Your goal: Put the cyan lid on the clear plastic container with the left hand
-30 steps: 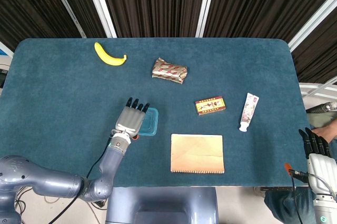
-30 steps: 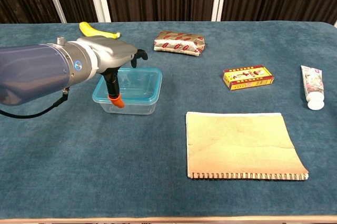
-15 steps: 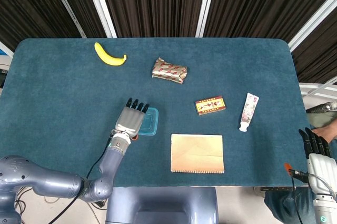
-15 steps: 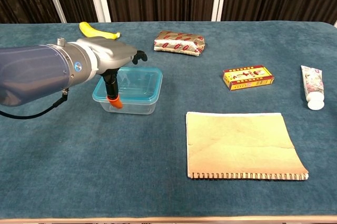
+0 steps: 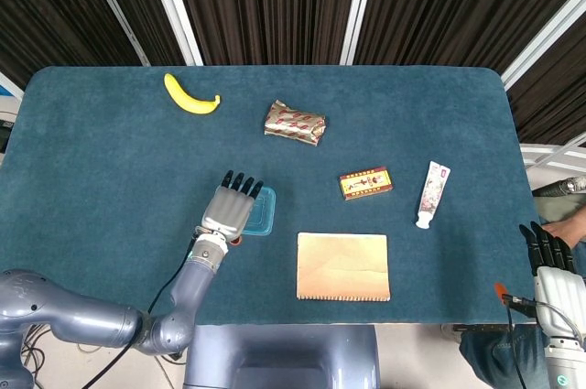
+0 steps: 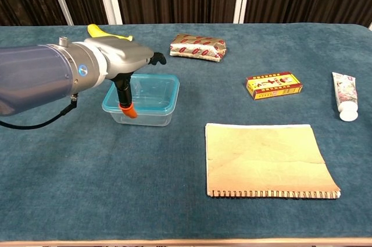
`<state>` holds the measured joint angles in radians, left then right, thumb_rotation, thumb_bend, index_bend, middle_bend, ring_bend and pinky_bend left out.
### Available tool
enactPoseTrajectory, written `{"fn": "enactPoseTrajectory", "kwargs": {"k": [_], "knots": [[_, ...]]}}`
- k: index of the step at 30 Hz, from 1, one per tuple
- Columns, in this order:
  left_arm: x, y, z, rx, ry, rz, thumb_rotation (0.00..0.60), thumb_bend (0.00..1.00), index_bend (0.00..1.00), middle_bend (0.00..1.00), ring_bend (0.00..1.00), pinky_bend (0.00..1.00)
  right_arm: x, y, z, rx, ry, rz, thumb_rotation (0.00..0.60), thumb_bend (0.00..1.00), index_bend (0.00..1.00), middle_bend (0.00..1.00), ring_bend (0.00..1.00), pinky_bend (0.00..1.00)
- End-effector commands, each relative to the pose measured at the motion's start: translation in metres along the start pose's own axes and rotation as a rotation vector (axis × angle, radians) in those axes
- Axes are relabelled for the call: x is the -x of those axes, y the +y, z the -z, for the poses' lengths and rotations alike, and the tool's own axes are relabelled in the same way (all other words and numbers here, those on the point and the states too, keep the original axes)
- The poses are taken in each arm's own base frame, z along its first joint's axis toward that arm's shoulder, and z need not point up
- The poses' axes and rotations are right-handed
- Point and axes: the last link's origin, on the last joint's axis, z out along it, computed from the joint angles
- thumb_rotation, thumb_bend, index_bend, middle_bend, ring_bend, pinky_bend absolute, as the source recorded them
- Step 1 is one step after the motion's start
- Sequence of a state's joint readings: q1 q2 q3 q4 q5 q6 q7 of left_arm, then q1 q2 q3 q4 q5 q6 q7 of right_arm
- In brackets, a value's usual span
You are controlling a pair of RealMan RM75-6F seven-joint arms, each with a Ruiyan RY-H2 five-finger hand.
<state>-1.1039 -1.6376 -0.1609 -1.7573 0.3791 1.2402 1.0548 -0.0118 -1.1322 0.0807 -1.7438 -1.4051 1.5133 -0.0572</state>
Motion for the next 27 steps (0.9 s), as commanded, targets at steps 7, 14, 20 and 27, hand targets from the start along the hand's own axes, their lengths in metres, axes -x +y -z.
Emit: {"fn": "enactPoseTrajectory", "kwargs": {"k": [7, 14, 20, 27], "knots": [[-0.018, -0.005, 0.012, 0.034, 0.065, 0.061, 0.600, 0.19, 0.13, 0.12, 0.00, 0.00, 0.000, 0.000, 0.000, 0.007, 0.001, -0.002, 0.600, 0.27, 0.03, 0.00, 0.00, 0.00], [-0.025, -0.006, 0.001, 0.035, 0.108, 0.092, 0.600, 0.36, 0.36, 0.29, 0.00, 0.05, -0.001, 0.002, 0.000, 0.026, -0.002, -0.022, 0.600, 0.27, 0.03, 0.00, 0.00, 0.00], [-0.026, -0.007, -0.011, 0.030, 0.101, 0.145, 0.600, 0.42, 0.48, 0.41, 0.03, 0.09, -0.001, 0.002, -0.001, 0.034, -0.010, -0.039, 0.600, 0.27, 0.03, 0.00, 0.00, 0.00], [-0.024, -0.009, -0.028, 0.013, 0.098, 0.128, 0.600, 0.44, 0.55, 0.48, 0.06, 0.12, -0.001, 0.002, -0.001, 0.044, -0.020, -0.063, 0.600, 0.27, 0.03, 0.00, 0.00, 0.00]]}}
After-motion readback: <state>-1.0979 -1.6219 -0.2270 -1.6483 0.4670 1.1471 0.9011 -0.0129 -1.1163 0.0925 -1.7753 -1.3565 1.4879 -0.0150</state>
